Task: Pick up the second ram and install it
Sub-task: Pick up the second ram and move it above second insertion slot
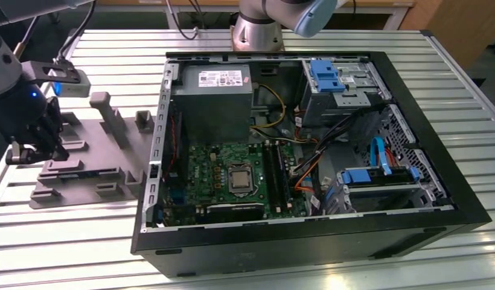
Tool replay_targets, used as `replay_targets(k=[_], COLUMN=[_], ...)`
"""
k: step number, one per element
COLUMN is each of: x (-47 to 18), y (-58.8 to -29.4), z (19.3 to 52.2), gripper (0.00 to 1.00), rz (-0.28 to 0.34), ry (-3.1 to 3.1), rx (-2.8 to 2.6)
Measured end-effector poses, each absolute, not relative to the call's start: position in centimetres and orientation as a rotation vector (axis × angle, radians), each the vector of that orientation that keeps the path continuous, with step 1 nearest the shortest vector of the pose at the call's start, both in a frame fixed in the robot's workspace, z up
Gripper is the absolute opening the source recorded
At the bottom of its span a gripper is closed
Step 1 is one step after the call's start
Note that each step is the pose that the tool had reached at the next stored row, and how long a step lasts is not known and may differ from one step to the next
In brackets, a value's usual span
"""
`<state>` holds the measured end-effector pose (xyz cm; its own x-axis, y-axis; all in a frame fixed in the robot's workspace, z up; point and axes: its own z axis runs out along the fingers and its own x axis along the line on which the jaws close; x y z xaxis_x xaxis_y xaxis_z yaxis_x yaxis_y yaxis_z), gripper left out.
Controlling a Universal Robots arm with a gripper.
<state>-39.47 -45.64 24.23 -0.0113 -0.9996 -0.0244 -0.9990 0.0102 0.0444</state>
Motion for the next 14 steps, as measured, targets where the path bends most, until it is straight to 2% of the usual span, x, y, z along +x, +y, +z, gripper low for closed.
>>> replay_targets(k=[14], x=[-39.48], y=[-45.87], z=[23.63], gripper=[0.11], rz=[-0.076], ry=[-2.197], rx=[2.224])
